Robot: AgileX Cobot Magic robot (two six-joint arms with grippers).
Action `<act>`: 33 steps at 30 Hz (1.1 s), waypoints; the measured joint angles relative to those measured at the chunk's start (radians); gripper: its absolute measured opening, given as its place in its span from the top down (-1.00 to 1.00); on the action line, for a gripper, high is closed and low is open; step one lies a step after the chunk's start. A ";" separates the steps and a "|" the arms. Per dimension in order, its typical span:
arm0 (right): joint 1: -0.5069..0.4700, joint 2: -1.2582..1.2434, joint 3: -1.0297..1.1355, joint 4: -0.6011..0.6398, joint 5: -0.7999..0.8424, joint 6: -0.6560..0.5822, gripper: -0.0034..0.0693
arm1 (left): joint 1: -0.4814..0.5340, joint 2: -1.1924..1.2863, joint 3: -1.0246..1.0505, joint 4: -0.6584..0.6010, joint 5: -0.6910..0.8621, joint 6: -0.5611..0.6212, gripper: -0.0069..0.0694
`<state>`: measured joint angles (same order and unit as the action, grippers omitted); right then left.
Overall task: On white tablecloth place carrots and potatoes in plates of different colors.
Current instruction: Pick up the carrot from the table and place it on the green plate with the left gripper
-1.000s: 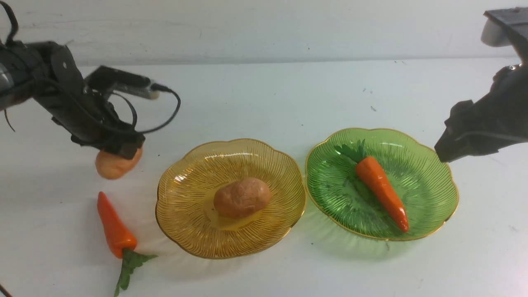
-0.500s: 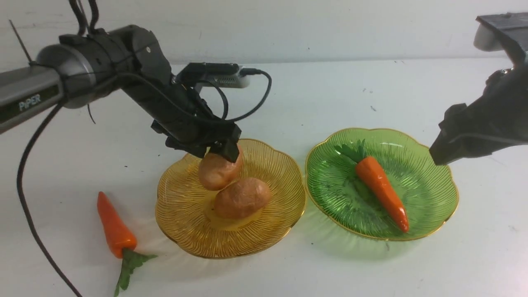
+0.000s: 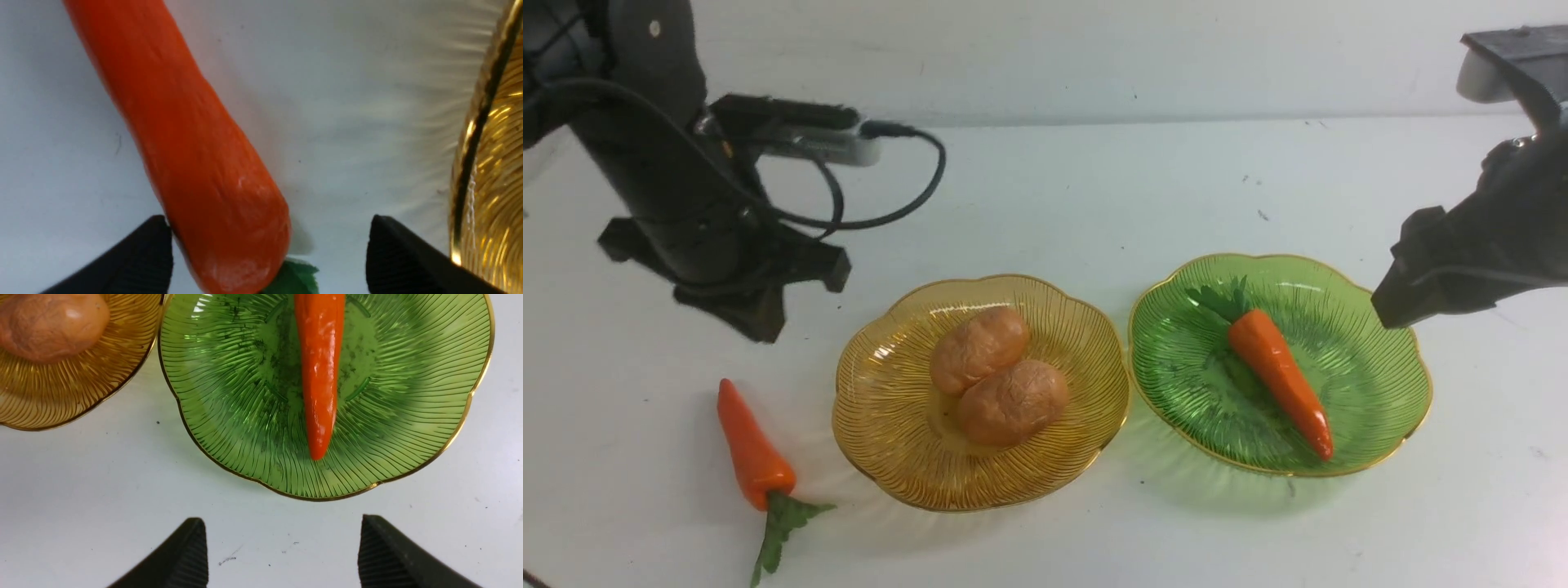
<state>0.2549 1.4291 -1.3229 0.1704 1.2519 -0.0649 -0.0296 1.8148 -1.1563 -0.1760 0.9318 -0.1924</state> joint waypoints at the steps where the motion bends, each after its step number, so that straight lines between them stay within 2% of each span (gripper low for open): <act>1: 0.000 0.000 0.000 0.000 0.000 0.000 -0.34 | 0.000 0.003 0.000 0.002 -0.001 0.000 -0.75; 4: 0.000 0.000 0.000 0.001 0.000 0.000 -0.34 | 0.000 0.024 0.000 0.010 -0.002 0.000 -0.74; 7: 0.000 0.000 0.000 0.002 0.000 0.000 -0.34 | 0.000 0.060 0.000 0.016 -0.001 0.000 -0.63; 8: 0.000 0.000 0.000 0.002 0.000 0.000 -0.34 | 0.000 0.070 0.000 0.016 0.004 0.002 -0.55; 12: 0.000 0.000 0.000 0.008 0.000 0.000 -0.34 | 0.008 0.078 -0.027 0.032 0.124 0.069 0.00; 14: 0.000 0.000 0.000 0.015 0.000 0.000 -0.34 | 0.024 0.063 -0.067 0.068 0.177 0.080 0.17; 17: 0.000 0.000 0.000 0.018 0.000 0.000 -0.34 | 0.032 -0.010 -0.139 0.105 0.249 0.082 0.19; 20: 0.000 0.000 0.000 0.018 0.000 0.000 -0.34 | 0.002 -0.093 -0.233 0.063 0.270 0.082 0.20; 22: 0.000 0.000 0.000 0.023 0.000 -0.019 -0.32 | -0.058 -0.134 -0.307 0.014 0.274 0.089 0.20; 25: 0.000 -0.010 0.000 0.024 0.000 -0.063 -0.13 | -0.220 -0.126 -0.420 -0.054 0.292 0.097 0.21; 27: 0.000 -0.048 0.000 0.022 0.000 -0.067 0.16 | -0.349 -0.067 -0.491 -0.070 0.281 0.097 0.21; 31: 0.000 -0.194 0.000 0.021 0.000 -0.057 0.73 | -0.531 0.088 -0.615 -0.071 0.176 0.098 0.21; 33: 0.000 -0.284 0.005 0.021 0.001 -0.039 0.88 | -0.589 0.170 -0.674 -0.070 0.105 0.098 0.21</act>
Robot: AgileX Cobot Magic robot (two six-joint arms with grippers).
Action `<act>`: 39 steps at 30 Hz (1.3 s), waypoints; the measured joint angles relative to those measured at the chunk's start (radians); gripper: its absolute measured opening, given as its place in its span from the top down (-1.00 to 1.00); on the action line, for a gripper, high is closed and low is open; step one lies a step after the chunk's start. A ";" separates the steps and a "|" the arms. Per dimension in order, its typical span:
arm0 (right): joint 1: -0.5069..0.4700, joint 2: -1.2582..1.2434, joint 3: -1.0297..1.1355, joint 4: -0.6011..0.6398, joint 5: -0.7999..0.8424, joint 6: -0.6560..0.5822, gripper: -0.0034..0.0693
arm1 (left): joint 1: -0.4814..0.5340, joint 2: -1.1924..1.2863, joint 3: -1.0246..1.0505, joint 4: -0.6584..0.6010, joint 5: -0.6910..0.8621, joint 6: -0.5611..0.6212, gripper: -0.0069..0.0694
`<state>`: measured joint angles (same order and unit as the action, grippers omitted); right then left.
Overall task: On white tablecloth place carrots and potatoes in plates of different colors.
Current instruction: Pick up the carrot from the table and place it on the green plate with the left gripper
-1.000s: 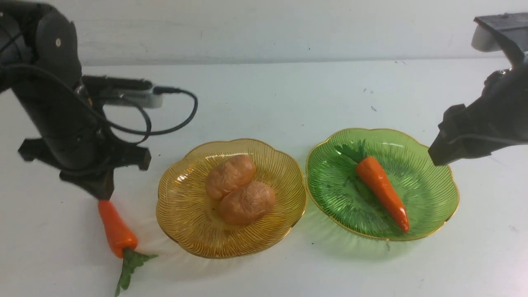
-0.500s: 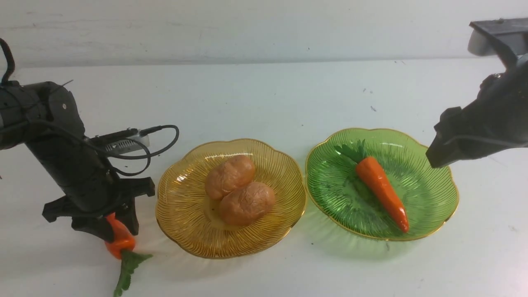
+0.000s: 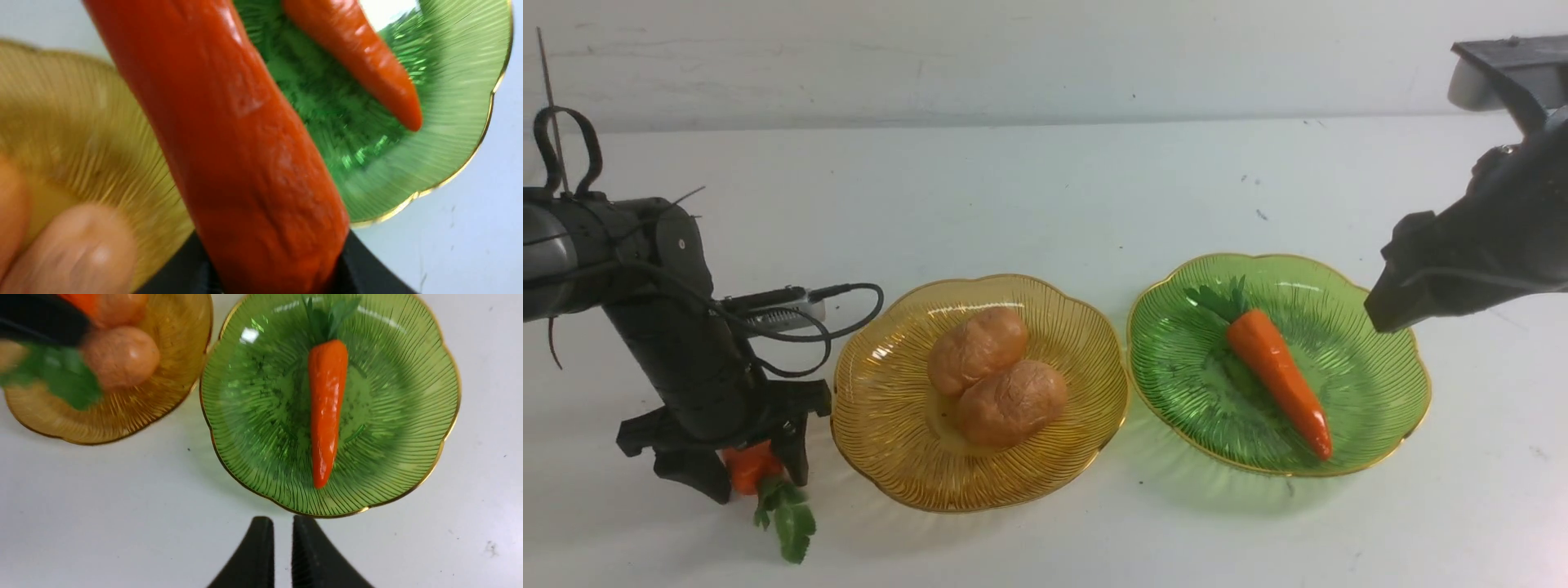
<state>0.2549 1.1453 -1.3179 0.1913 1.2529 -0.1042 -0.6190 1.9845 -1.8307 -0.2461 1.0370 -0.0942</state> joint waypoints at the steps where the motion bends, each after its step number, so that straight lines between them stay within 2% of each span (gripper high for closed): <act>1: 0.000 -0.035 0.008 0.000 0.000 0.006 0.91 | -0.026 0.051 -0.024 0.000 -0.032 0.000 0.21; 8: 0.000 -0.456 0.178 -0.084 0.020 0.015 0.95 | -0.072 0.247 -0.159 0.001 -0.089 0.000 0.19; 12: 0.000 -0.677 0.292 -0.132 0.029 0.054 0.95 | -0.072 0.274 -0.166 0.005 -0.098 0.000 0.08; 15: 0.000 -0.808 0.374 -0.158 0.032 0.078 0.95 | -0.072 0.275 -0.167 0.005 -0.097 0.003 -0.10; 18: 0.000 -0.919 0.441 -0.164 0.033 0.089 0.95 | -0.072 0.274 -0.172 0.005 -0.075 0.006 -0.44; 21: 0.000 -1.047 0.520 -0.155 0.036 0.095 0.95 | -0.072 0.260 -0.172 0.018 -0.043 0.007 -0.71; 25: 0.000 -1.158 0.595 -0.149 0.045 0.115 0.95 | -0.068 0.223 -0.183 0.032 -0.009 0.018 -0.76; 27: 0.000 -1.157 0.619 -0.147 0.044 0.119 0.95 | -0.068 0.209 -0.212 0.042 0.043 0.025 -0.66; 30: 0.000 -1.157 0.700 -0.109 -0.028 0.134 0.95 | -0.068 0.181 -0.297 0.093 0.130 0.025 -0.29; 33: 0.000 -1.157 0.881 0.014 -0.318 0.088 0.95 | -0.068 0.151 -0.356 0.146 0.188 0.025 0.11; 36: 0.000 -1.157 1.000 0.045 -0.622 0.010 0.95 | -0.068 0.135 -0.402 0.209 0.202 0.025 0.57; 39: 0.000 -1.157 1.049 0.055 -0.792 -0.021 0.95 | -0.067 0.135 -0.410 0.246 0.210 0.025 0.80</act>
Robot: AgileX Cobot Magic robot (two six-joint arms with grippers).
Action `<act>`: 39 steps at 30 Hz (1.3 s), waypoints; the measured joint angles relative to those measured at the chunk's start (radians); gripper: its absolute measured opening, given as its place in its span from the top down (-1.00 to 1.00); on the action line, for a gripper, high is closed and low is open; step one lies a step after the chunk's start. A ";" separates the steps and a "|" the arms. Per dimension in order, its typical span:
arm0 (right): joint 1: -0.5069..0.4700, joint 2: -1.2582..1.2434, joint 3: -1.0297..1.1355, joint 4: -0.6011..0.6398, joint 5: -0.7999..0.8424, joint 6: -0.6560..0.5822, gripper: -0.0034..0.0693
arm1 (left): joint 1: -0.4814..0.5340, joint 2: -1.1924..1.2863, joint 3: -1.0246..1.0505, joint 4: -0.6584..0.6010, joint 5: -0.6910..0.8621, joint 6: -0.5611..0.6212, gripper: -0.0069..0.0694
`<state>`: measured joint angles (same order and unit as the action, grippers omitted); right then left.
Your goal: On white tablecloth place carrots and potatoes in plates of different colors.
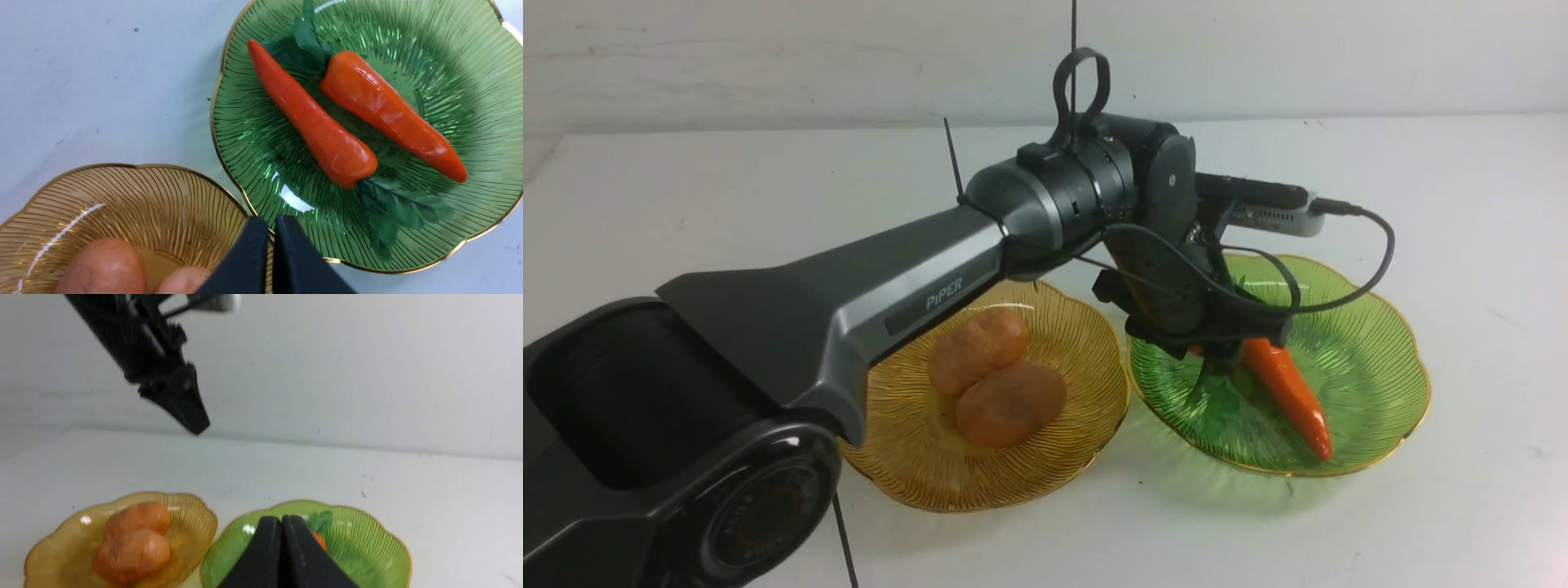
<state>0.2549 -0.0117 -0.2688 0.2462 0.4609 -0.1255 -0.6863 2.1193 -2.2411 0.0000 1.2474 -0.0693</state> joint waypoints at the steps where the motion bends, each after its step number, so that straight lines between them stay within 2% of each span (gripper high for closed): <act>1: 0.000 0.000 0.009 0.003 -0.038 -0.004 0.95 | 0.000 0.001 0.000 0.000 0.001 0.000 0.82; 12: 0.000 0.000 0.024 0.009 -0.062 -0.005 0.95 | 0.000 -0.004 -0.008 0.000 0.003 -0.002 0.83; 17: -0.004 0.000 0.045 -0.003 -0.050 -0.005 0.95 | 0.000 -0.091 -0.009 -0.007 0.005 -0.019 0.83; 24: -0.131 0.000 0.169 -0.122 -0.038 -0.006 0.95 | 0.000 -0.260 0.039 -0.014 0.006 -0.019 0.83; 31: -0.183 0.001 0.286 -0.246 -0.018 -0.007 0.95 | 0.000 -0.581 0.400 0.087 0.009 -0.012 0.83; 36: -0.183 0.001 0.288 -0.246 -0.027 -0.010 0.95 | 0.000 -0.885 0.652 0.149 0.009 -0.036 0.83; 39: -0.183 0.001 0.288 -0.246 -0.028 -0.010 0.95 | 0.000 -1.144 0.896 0.173 0.009 -0.098 0.83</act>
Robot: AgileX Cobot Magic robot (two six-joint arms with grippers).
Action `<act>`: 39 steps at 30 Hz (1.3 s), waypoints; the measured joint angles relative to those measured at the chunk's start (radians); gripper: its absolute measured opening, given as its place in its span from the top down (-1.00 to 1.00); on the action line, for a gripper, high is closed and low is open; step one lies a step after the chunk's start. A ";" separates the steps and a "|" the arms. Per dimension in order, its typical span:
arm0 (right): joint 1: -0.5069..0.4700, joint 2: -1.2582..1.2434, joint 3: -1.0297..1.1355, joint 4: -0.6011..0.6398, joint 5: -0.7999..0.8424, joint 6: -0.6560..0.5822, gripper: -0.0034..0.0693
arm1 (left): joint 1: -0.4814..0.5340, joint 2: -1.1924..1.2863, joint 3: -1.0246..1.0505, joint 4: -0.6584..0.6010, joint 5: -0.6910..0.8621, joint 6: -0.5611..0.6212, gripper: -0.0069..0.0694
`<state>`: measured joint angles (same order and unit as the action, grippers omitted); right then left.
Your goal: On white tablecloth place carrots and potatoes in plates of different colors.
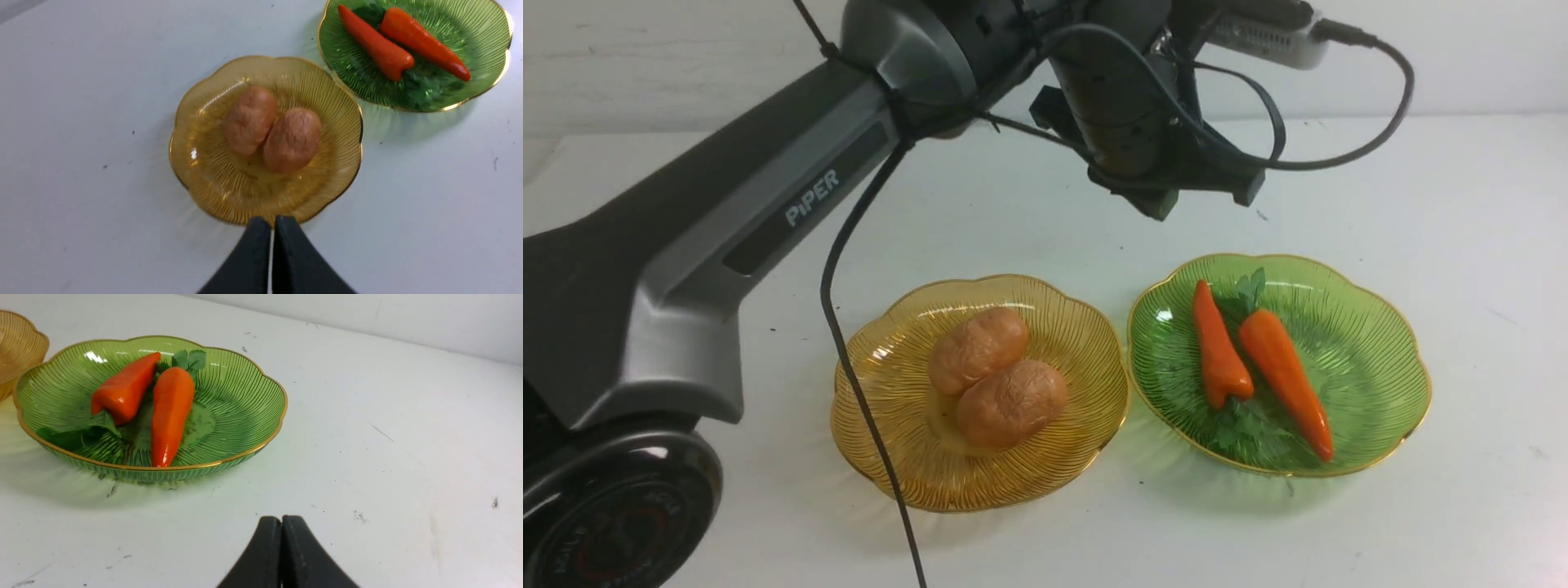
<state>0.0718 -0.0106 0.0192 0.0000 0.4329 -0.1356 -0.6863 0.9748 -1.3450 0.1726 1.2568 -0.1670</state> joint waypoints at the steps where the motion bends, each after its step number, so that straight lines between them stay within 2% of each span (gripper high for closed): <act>1: 0.000 0.000 0.000 0.000 0.000 0.000 0.95 | 0.000 -0.073 0.074 0.001 -0.001 -0.027 0.83; 3: 0.000 0.000 0.000 0.000 0.000 -0.001 0.95 | 0.000 -0.243 0.254 0.009 -0.024 -0.106 0.83; 8: 0.000 0.000 0.000 0.000 -0.001 -0.001 0.95 | 0.000 -0.646 0.687 0.019 -0.327 -0.326 0.83; 11: 0.000 0.000 0.000 0.000 -0.001 -0.001 0.95 | 0.000 -0.762 0.821 0.024 -0.446 -0.368 0.83; 15: 0.000 0.000 0.000 0.000 -0.001 -0.001 0.95 | 0.000 -0.791 0.871 0.091 -0.525 -0.369 0.83; 27: 0.000 0.000 0.001 0.000 -0.002 -0.001 0.95 | 0.000 -0.789 0.892 0.195 -0.539 -0.367 0.83; 30: 0.000 0.000 0.001 0.000 -0.002 -0.001 0.95 | 0.014 -0.787 0.938 0.141 -0.583 -0.305 0.83; 32: 0.000 0.000 0.001 0.000 -0.002 -0.001 0.95 | 0.057 -0.788 1.002 0.069 -0.675 -0.194 0.83; 36: 0.000 0.000 0.001 0.000 -0.002 -0.001 0.95 | 0.184 -0.815 1.106 -0.031 -0.863 -0.049 0.83; 39: 0.000 0.000 0.001 0.000 -0.002 -0.001 0.95 | 0.342 -0.845 1.199 -0.113 -0.946 0.099 0.83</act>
<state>0.0718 -0.0106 0.0203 0.0000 0.4314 -0.1364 -0.3439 0.1296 -0.1458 0.0600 0.3110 -0.0677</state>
